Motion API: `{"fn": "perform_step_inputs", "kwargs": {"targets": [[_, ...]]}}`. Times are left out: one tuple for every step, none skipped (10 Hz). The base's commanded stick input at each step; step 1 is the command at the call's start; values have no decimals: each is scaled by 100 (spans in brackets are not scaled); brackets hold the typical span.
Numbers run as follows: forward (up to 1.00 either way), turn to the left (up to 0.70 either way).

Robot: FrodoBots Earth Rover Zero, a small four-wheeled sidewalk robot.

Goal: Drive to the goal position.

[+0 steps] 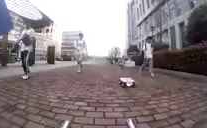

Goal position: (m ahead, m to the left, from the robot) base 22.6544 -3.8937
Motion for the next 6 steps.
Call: {"fn": "perform_step_inputs", "kwargs": {"targets": [[70,0],[70,0],[70,0],[70,0],[70,0],[70,-1]]}}
